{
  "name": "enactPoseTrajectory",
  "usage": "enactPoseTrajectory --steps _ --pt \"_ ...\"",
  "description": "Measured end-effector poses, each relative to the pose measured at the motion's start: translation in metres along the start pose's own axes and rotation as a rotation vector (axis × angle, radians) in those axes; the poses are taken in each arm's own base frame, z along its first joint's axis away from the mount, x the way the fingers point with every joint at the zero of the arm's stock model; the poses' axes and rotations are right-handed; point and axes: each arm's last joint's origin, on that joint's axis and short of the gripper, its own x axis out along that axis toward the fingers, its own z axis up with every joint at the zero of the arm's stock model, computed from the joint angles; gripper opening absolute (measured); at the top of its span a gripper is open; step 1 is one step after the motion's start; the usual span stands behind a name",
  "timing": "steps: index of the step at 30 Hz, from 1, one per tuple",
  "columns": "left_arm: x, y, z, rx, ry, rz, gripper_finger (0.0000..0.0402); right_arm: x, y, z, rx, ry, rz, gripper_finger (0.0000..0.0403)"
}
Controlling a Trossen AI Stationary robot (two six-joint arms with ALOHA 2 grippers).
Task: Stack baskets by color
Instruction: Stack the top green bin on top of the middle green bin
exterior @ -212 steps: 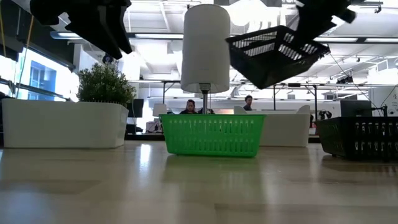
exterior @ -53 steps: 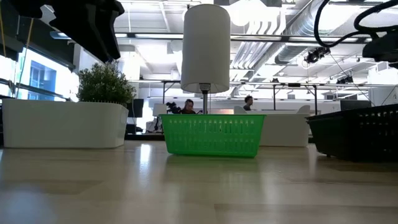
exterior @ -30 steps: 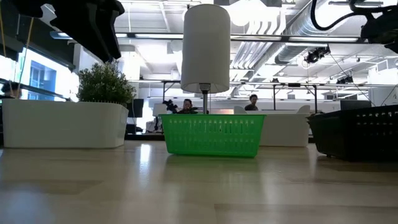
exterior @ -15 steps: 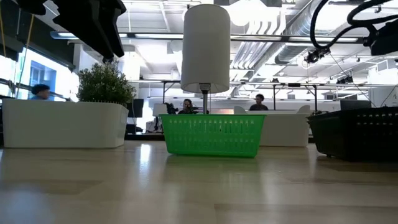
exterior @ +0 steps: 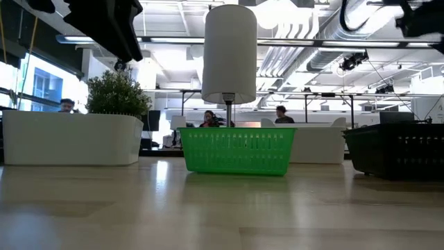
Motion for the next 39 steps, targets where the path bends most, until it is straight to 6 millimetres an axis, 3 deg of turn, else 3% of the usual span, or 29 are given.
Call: enactPoseTrajectory --steps 10,23,29,39 --pt "-0.002 -0.005 0.019 0.002 -0.166 -0.088 0.0184 -0.034 0.004 0.014 -0.095 -0.237 0.131 0.0083" --pt "0.000 0.001 0.039 0.149 -0.337 -0.163 0.0184 -0.039 0.009 0.028 -0.200 -0.371 0.139 0.0083" --pt "0.013 0.025 0.044 0.186 -0.334 -0.090 0.0201 -0.038 0.010 0.033 -0.222 -0.374 0.123 0.0083" --pt "0.048 0.097 0.044 0.155 -0.309 -0.069 0.0223 -0.037 0.010 0.036 -0.223 -0.390 0.116 0.0083"
